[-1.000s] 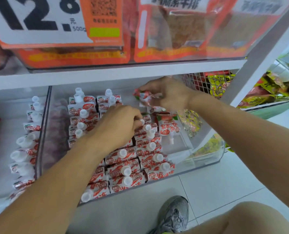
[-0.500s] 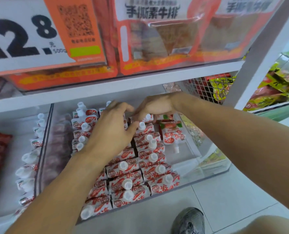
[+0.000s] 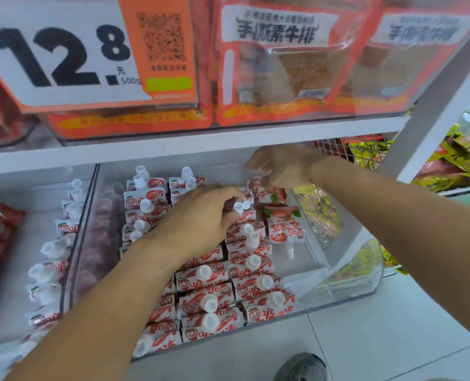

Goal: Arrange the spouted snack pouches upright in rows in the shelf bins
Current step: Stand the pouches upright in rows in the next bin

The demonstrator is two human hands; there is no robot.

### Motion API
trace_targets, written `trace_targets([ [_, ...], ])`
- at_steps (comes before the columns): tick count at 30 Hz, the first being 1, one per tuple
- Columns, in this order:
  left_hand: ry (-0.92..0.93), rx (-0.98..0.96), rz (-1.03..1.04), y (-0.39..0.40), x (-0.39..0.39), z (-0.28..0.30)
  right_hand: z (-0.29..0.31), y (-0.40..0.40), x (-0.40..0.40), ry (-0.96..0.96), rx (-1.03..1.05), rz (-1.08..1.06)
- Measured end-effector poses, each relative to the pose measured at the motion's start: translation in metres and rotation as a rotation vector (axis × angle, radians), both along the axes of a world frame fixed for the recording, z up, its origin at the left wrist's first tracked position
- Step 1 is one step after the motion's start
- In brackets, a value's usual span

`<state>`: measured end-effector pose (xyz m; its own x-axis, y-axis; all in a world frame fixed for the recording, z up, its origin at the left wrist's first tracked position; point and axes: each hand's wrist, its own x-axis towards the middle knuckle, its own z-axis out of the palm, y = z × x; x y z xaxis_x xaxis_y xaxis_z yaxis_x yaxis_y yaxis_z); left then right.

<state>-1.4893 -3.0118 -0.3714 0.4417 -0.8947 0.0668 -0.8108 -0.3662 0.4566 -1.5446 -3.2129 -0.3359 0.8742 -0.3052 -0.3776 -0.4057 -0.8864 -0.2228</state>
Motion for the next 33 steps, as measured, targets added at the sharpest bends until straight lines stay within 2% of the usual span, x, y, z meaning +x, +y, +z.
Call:
trace_targets([
  [3, -0.002, 0.0, 0.0, 0.001, 0.0, -0.001, -0.018, -0.001, -0.002, 0.123, -0.172, 0.035],
  [8, 0.009, -0.025, 0.006, 0.001, 0.0, -0.002, -0.029, 0.0, 0.004, 0.158, -0.143, -0.084],
  [11, 0.003, -0.031, 0.001, 0.0, 0.0, -0.003, -0.025, 0.001, 0.0, 0.066, -0.233, -0.042],
  [14, -0.017, -0.042, -0.007, 0.0, 0.0, -0.004, -0.016, 0.001, -0.008, -0.179, -0.36, -0.001],
  [16, -0.03, -0.053, -0.004, 0.0, 0.0, -0.004, -0.015, 0.004, -0.008, -0.373, -0.21, -0.097],
  [18, -0.036, -0.058, 0.0, 0.0, -0.001, -0.004, -0.019, 0.009, -0.004, -0.429, 0.105, -0.226],
  [19, -0.037, -0.065, 0.002, 0.001, -0.002, -0.004, -0.022, 0.011, -0.001, -0.388, 0.213, -0.23],
  [21, -0.045, -0.096, 0.02, 0.001, -0.002, -0.003, -0.027, 0.01, 0.004, -0.238, 0.296, -0.128],
  [23, -0.077, -0.129, 0.072, 0.002, -0.001, -0.003, -0.029, 0.009, 0.005, -0.166, 0.377, -0.07],
  [26, -0.109, -0.125, 0.113, 0.002, 0.002, -0.003, -0.03, 0.008, 0.006, -0.15, 0.423, -0.05],
  [29, -0.106, -0.105, 0.044, -0.002, 0.003, 0.001, -0.029, 0.009, 0.008, -0.077, 0.405, -0.019],
  [33, 0.021, -0.054, -0.058, -0.012, 0.004, 0.007, -0.015, 0.005, -0.005, 0.056, 0.346, 0.005],
])
